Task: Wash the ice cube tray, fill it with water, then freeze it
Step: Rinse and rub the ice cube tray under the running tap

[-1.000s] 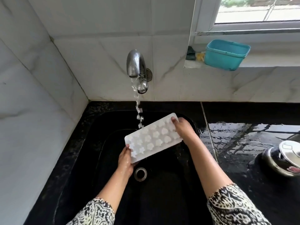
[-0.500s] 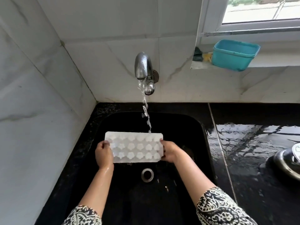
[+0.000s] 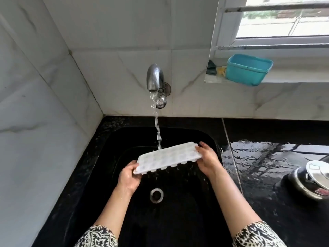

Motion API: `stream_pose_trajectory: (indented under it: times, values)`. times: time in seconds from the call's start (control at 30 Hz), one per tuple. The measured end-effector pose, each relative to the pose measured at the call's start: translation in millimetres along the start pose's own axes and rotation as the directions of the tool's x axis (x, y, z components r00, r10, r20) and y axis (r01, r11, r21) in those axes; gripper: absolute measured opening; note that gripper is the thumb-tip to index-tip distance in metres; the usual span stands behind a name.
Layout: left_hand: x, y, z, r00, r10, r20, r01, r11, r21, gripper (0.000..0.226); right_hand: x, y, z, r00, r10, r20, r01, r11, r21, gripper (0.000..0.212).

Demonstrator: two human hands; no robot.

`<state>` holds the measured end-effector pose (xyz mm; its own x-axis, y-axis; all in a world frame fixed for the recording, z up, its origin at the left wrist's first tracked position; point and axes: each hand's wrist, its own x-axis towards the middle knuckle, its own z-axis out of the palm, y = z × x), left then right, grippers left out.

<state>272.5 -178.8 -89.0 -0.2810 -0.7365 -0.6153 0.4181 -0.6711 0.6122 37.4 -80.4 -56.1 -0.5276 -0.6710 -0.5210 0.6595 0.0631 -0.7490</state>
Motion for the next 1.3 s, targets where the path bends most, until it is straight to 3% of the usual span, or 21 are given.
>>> stream_pose_trajectory:
  times: [0.17, 0.33, 0.5, 0.63, 0.8, 0.93, 1.03, 1.1, 1.2, 1.3]
  values:
    - [13.1, -32.6, 22.9, 0.968, -0.151, 0.2, 0.075, 0.936, 0.343, 0.039, -7.3, -43.7, -35.8, 0.967, -0.243, 0.071, 0.251, 0.959, -0.133, 0.048]
    - [18.9, -47.8, 43.2, 0.981, -0.007, 0.194, -0.075, 0.909, 0.41, 0.039, -4.0, -48.6, -47.2, 0.928, -0.369, 0.055, 0.369, 0.89, -0.266, 0.038]
    - [19.5, -3.9, 18.2, 0.963, 0.255, 0.088, -0.264, 0.826, 0.497, 0.037, 18.1, -4.1, -28.0, 0.966, -0.258, -0.028, 0.223, 0.88, -0.42, 0.037]
    - [6.1, 44.0, -18.2, 0.903, 0.427, 0.048, -0.37, 0.717, 0.591, 0.03, 25.8, 41.1, 10.0, 0.997, -0.067, 0.026, 0.07, 0.841, -0.537, 0.036]
    - [-11.4, 81.0, -58.4, 0.875, 0.483, 0.025, -0.355, 0.607, 0.712, 0.021, 10.1, 53.0, 43.8, 0.981, 0.099, 0.166, 0.027, 0.779, -0.627, 0.022]
    - [-39.1, 84.5, -66.2, 0.841, 0.532, 0.094, -0.423, 0.541, 0.727, 0.02, -0.9, 39.7, 41.7, 0.968, 0.039, 0.248, 0.156, 0.683, -0.714, 0.032]
    - [-63.1, 84.0, -61.8, 0.804, 0.552, 0.222, -0.512, 0.451, 0.731, 0.02, -19.3, 23.1, 34.5, 0.951, -0.068, 0.301, 0.285, 0.563, -0.775, 0.025]
    - [-73.8, 85.0, -58.8, 0.776, 0.556, 0.297, -0.563, 0.399, 0.724, 0.018, -31.2, 8.0, 26.4, 0.931, -0.058, 0.361, 0.338, 0.513, -0.789, 0.023]
    - [-85.4, 84.1, -57.4, 0.739, 0.581, 0.34, -0.61, 0.364, 0.704, 0.02, -38.8, -23.2, 15.4, 0.917, 0.053, 0.396, 0.3, 0.564, -0.77, 0.021]
    - [-91.8, 80.7, -61.8, 0.717, 0.595, 0.362, -0.634, 0.34, 0.695, 0.023, -29.0, -54.0, 28.5, 0.938, -0.075, 0.338, 0.315, 0.59, -0.743, 0.019]
